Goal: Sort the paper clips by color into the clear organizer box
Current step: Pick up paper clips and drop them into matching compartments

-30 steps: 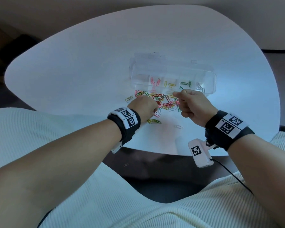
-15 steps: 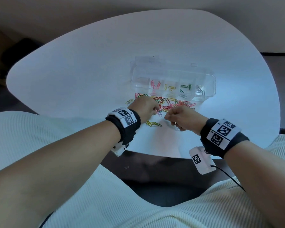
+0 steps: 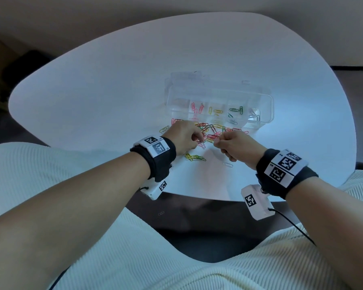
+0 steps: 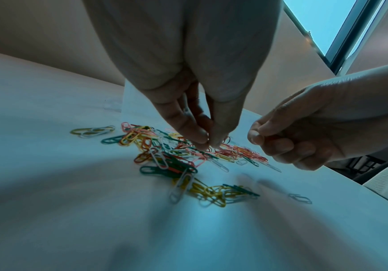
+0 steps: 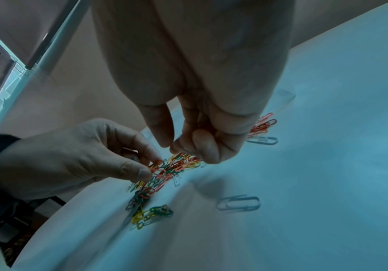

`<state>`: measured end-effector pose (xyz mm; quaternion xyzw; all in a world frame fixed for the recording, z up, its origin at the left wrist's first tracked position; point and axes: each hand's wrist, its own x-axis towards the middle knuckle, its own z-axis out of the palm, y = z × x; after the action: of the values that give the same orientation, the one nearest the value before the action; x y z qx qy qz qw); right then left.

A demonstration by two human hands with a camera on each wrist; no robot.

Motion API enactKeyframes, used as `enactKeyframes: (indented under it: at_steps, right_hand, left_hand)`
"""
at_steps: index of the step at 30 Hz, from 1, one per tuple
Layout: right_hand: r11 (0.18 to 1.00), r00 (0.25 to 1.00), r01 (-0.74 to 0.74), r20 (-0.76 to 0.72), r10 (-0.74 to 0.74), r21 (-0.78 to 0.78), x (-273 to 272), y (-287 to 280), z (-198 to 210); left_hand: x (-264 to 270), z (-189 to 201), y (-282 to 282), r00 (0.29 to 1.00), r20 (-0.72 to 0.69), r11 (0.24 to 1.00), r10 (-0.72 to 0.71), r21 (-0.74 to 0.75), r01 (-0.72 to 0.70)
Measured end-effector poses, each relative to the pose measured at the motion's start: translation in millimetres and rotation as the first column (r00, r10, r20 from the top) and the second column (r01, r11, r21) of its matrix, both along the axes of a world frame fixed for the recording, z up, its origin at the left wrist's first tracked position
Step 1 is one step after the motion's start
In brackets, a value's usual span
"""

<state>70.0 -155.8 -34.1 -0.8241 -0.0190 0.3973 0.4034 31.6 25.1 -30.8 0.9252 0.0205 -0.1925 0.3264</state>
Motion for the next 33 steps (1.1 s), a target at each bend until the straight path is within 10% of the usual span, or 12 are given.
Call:
enactKeyframes:
  at_steps: [23,33]
  right_hand:
    - [0.995,0.994,0.103,0.020,-0.104,0.015,3.2,7.2,8.5]
    - [0.827,0.902,0.430,-0.140,-0.408,0.361,34.4,79.3,49.9]
  left_hand:
    - [11.5,10.6,9.1,0.975,0.088,0.973,0.204,-0.130,-0.191]
    - [33.8,18.2,52.7,0.845,0.184,0.865,0.501,-0.103,-0.491]
